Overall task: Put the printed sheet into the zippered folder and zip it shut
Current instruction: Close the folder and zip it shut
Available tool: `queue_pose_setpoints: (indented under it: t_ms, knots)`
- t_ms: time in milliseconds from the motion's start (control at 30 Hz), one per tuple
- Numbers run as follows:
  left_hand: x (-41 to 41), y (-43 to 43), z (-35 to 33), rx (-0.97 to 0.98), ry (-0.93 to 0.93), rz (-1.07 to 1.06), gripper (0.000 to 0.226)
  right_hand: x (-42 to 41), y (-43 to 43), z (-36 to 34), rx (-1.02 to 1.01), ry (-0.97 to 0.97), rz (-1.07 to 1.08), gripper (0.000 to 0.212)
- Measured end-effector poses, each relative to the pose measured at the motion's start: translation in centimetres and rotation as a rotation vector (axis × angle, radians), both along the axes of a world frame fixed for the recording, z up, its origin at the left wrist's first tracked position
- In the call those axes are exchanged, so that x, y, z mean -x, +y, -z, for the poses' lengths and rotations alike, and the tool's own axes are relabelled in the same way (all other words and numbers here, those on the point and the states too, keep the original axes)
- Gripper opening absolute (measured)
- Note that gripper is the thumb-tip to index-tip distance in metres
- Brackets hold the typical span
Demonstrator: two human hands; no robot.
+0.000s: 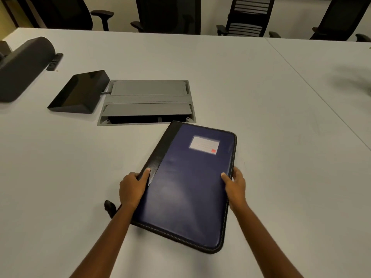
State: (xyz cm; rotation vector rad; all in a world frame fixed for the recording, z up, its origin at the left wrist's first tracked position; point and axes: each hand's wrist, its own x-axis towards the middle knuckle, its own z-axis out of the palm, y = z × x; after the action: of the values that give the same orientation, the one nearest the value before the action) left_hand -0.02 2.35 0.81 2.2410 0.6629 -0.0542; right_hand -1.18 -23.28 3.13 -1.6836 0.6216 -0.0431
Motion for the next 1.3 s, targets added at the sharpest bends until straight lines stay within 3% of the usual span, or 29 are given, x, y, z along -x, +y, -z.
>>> queue_pose_setpoints:
  t_ms: [200, 400, 667, 967, 1300]
  knots:
    - [1.7, -2.0, -0.6, 0.087, -0.086, -0.182, 0.048, -4.9, -1.0, -2.2, 0.09, 0.016, -0.214, 0.044]
    - [1.8, -2.0, -0.7, 0.071, -0.106, -0.257, 0.05, -7.7, 0.2, -1.7, 0.115, 0.042, -0.294, 0.042]
    - [2.3, -2.2, 0.0, -0.006, -0.04, -0.204, 0.045, -7.7, 0.7, 1.0, 0.172, 0.146, -0.323, 0.043]
    - [2.3, -2.4, 0.3, -0.069, 0.023, -0.118, 0.042, -6.5, 1.3, 2.2, 0.324, 0.065, -0.357, 0.047]
    - [2.0, -2.4, 1.0, -0.125, 0.034, -0.107, 0.04, -5.5, 1.2, 3.3, 0.343, 0.073, -0.329, 0.048]
